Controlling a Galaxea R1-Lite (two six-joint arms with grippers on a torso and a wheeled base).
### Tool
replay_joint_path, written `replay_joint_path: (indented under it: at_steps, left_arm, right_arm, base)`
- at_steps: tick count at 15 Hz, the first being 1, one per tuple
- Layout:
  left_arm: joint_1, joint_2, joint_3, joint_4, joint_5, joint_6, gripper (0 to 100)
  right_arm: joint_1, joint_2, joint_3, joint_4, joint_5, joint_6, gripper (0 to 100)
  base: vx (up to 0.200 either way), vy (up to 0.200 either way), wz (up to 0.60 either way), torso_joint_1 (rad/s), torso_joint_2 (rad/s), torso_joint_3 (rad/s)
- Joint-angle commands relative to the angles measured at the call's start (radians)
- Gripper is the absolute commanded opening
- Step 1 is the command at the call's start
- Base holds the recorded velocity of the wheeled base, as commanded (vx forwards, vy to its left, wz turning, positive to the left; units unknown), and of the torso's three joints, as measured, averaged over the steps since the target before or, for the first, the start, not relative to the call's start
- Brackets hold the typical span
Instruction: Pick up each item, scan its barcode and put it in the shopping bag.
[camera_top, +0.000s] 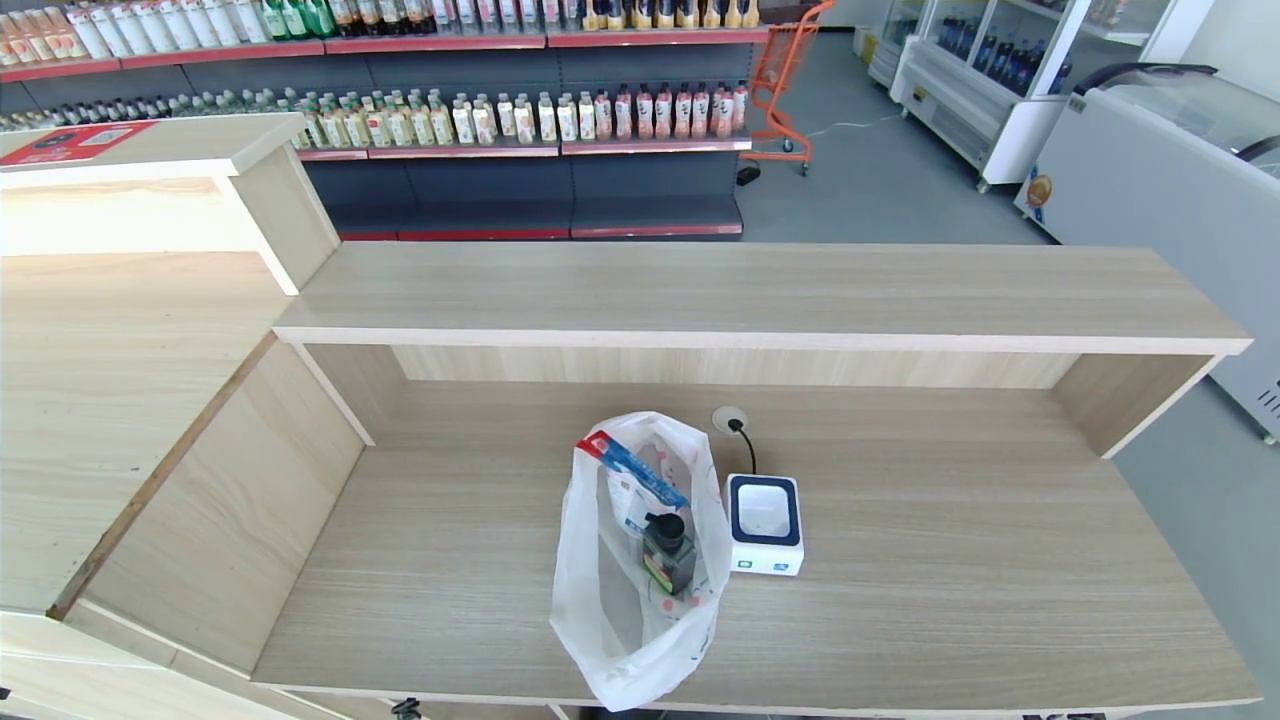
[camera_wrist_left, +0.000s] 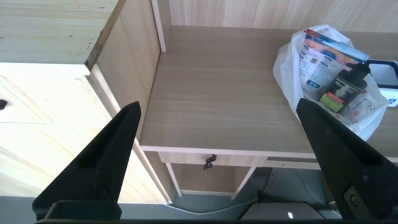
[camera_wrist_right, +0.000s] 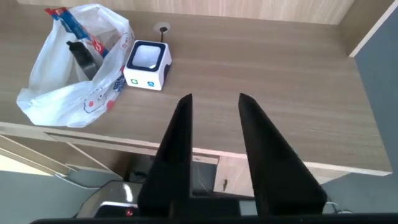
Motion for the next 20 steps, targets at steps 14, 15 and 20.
replay_joint_path:
  at_steps: [14,15,20]
  left_arm:
    - [0.0,0.0,0.0,0.0,-0.001,0.001,100]
    - [0.0,0.0,0.0,0.0,-0.001,0.001,100]
    - [0.0,0.0,0.0,0.0,-0.001,0.0,100]
  right_arm:
    - [0.001,0.003,0.001,0.003,0.001,0.0,0]
    - [0.001,0.003,0.001,0.003,0.001,-0.001,0]
    - [0.001,0.003,-0.001,0.003,0.001,0.0,0]
  base:
    - [0.0,-0.071,0.0,0.003,0.0,0.001]
    - [0.0,-0.2,0.0,0.002,0.01,0.002]
    - [0.0,-0.08,0.0,-0.001,0.0,0.002]
